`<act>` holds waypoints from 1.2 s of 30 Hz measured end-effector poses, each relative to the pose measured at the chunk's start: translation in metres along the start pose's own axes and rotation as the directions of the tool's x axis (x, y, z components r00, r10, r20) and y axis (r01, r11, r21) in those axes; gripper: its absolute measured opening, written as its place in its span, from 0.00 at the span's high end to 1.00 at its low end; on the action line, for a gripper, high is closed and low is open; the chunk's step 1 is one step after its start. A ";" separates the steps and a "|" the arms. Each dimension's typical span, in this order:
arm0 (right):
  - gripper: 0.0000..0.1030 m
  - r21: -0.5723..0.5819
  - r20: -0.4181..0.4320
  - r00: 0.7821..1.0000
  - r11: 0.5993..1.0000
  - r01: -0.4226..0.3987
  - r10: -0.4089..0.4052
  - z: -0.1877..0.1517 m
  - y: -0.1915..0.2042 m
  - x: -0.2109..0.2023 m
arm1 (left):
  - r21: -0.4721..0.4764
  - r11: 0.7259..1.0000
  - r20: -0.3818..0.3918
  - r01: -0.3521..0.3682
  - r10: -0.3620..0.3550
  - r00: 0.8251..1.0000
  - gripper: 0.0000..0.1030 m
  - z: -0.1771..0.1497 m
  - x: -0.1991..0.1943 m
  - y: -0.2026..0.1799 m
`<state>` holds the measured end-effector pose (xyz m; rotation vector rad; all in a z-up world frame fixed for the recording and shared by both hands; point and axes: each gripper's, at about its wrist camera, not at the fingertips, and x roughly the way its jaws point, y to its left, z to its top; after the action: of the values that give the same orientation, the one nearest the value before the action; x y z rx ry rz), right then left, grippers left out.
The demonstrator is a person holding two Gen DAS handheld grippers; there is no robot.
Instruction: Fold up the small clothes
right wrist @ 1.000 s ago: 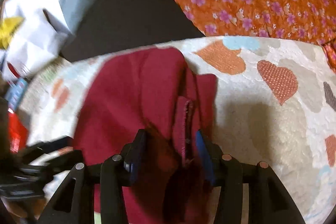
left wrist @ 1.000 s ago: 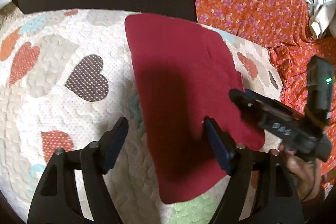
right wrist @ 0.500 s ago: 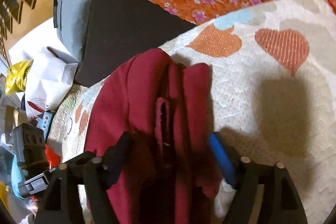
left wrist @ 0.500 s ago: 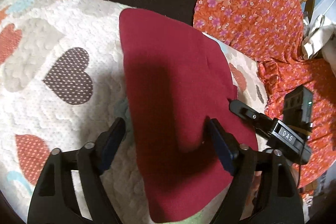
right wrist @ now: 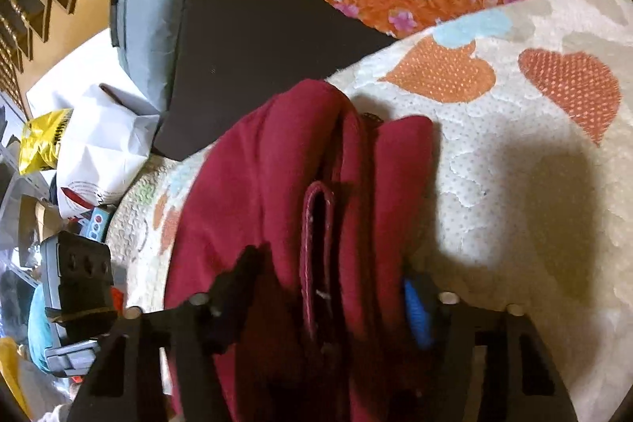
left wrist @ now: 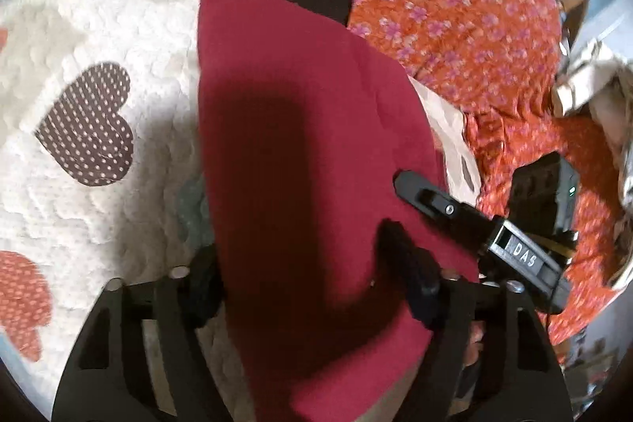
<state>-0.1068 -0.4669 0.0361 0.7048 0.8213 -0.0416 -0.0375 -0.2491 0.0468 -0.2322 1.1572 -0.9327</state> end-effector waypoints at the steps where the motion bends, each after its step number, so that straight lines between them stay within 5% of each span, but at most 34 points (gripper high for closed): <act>1: 0.44 0.001 0.003 1.000 1.000 0.000 0.000 -0.003 0.004 -0.006 | 0.009 1.000 -0.003 0.001 -0.001 1.000 0.35 -0.002 -0.006 -0.003; 5: 0.44 -0.002 -0.011 1.000 1.000 -0.029 0.029 -0.028 0.024 -0.035 | 0.021 1.000 -0.014 0.008 -0.008 1.000 0.35 -0.021 -0.039 -0.013; 10: 0.44 0.035 -0.096 0.992 0.997 -0.073 0.076 -0.076 0.037 -0.054 | 0.063 0.994 -0.084 -0.085 0.090 0.992 0.35 -0.076 -0.074 -0.021; 14: 0.42 -0.030 -0.198 0.980 0.999 0.015 -0.021 -0.116 0.041 -0.050 | 0.039 0.982 -0.150 -0.185 0.188 0.971 0.34 -0.125 -0.072 -0.013; 17: 0.39 -0.034 -0.180 0.983 0.999 0.033 -0.038 -0.120 0.041 -0.067 | 0.065 0.970 -0.082 -0.235 0.240 0.967 0.32 -0.147 -0.088 -0.017; 21: 0.39 -0.069 -0.093 0.995 0.997 0.029 -0.035 -0.113 0.055 -0.105 | 0.046 0.950 -0.005 -0.309 0.309 0.951 0.32 -0.150 -0.112 -0.021; 24: 0.40 -0.198 -0.031 0.997 0.978 0.060 -0.068 -0.110 0.087 -0.116 | 0.094 0.900 0.084 -0.425 0.418 0.904 0.32 -0.148 -0.118 -0.030; 31: 0.44 -0.298 -0.057 0.994 0.952 0.077 -0.098 -0.109 0.122 -0.078 | 0.132 0.872 0.120 -0.472 0.458 0.881 0.32 -0.138 -0.102 -0.032; 36: 0.44 -0.322 -0.058 0.972 0.926 0.199 -0.229 -0.102 0.110 -0.043 | 0.138 0.867 0.108 -0.479 0.468 0.877 0.32 -0.130 -0.089 -0.030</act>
<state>-0.1710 -0.3319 0.0795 0.3151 0.9676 -0.0727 -0.1724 -0.1644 0.0698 0.1495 1.0018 -0.5681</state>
